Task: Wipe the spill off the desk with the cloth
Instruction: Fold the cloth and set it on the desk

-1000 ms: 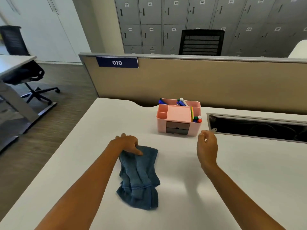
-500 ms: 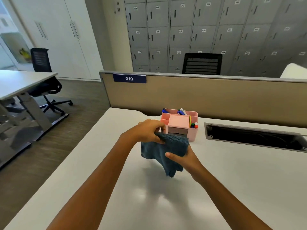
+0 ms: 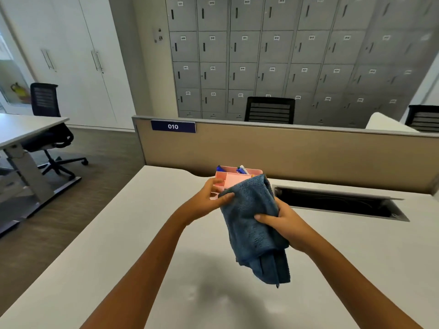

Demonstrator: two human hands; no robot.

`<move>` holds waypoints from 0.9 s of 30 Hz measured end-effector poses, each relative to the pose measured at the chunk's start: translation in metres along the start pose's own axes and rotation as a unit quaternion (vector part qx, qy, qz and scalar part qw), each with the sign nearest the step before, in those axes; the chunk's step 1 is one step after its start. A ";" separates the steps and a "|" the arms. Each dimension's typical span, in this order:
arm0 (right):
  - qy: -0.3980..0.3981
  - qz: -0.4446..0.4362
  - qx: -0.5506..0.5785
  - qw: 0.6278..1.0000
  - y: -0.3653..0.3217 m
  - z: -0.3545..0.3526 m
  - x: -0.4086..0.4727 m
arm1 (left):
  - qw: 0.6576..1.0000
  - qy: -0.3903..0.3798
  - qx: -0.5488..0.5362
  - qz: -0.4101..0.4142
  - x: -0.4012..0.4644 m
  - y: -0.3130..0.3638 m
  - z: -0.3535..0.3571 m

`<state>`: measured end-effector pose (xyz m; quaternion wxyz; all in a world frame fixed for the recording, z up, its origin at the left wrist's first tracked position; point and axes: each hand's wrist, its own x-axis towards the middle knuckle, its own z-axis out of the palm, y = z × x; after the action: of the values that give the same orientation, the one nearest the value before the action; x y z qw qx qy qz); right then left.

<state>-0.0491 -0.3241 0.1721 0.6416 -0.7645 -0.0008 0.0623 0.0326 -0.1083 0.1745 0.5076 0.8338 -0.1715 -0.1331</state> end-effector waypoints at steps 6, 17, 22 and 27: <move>0.024 -0.002 0.150 0.988 -0.001 -0.014 -0.008 | 0.948 -0.170 -0.224 -0.146 -0.009 -0.026 0.048; 0.042 0.101 0.097 0.989 0.016 -0.036 -0.035 | 0.978 -0.086 -0.177 -0.068 0.003 -0.014 0.051; 0.013 0.110 0.024 0.994 0.026 -0.057 -0.049 | 0.990 -0.090 -0.111 -0.020 0.006 0.000 0.063; 0.031 0.108 0.021 0.993 0.038 -0.096 -0.055 | 0.992 -0.095 -0.080 0.014 0.017 0.011 0.097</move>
<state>-0.0974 -0.4292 0.1562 0.6470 -0.7478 0.1029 0.1078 0.0077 -0.1974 0.1404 0.5555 0.7718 -0.2192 -0.2183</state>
